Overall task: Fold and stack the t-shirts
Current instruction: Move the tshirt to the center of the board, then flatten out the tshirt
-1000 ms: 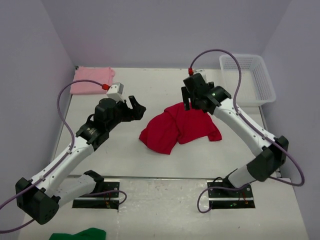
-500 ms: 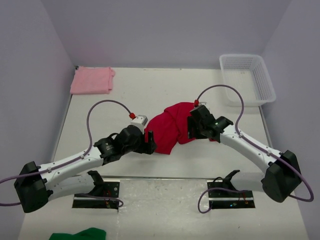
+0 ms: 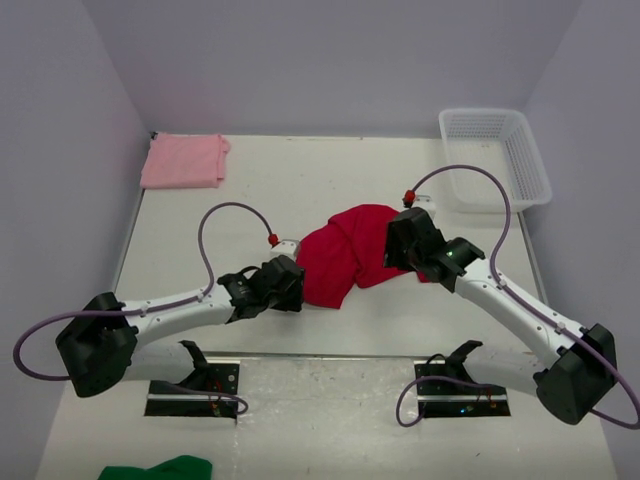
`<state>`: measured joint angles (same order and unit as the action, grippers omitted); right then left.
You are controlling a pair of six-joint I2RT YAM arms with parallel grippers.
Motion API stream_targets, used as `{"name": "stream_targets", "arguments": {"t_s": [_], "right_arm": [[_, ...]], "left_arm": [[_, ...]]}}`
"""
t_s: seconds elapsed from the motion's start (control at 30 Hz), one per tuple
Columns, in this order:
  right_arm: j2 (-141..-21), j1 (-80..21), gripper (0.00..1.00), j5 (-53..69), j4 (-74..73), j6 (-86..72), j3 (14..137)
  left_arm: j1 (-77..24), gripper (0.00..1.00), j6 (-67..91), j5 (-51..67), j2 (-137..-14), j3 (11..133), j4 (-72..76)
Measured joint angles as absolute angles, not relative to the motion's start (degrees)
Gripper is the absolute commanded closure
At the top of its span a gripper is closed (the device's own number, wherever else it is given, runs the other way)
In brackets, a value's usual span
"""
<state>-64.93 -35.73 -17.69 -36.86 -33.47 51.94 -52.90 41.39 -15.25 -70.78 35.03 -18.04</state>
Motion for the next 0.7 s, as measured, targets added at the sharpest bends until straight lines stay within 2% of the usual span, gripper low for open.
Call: {"name": "stream_targets", "arguments": {"t_s": [0.07, 0.23, 0.27, 0.3, 0.43, 0.7], "right_arm": [[-65.52, -35.62, 0.42, -18.50, -36.91, -33.47, 51.99], [-66.50, -35.44, 0.42, -19.03, -37.15, -33.45, 52.47], [-66.50, -35.33, 0.42, -19.07, -37.23, -33.43, 52.51], [-66.50, -35.29, 0.42, -19.14, -37.23, -33.43, 52.53], [-66.48, -35.22, 0.42, -19.88, -37.36, -33.41, 52.53], [-66.48, -35.20, 0.42, -19.99, -37.93, -33.41, 52.53]], "left_arm": [[-52.90, 0.47, 41.36, -15.38, -72.12, 35.09, -16.95], [-52.90, 0.47, 40.88, -15.42, -74.52, 35.31, -14.28], [-52.90, 0.46, 40.88, -15.40, -74.54, 35.40, -14.15], [-52.90, 0.40, 40.88, -15.38, -74.52, 35.55, -13.98], [-52.90, 0.37, 40.80, -15.07, -73.76, 36.14, -13.82], [-52.90, 0.41, 40.71, -15.00, -70.98, 38.28, -13.45]]}}
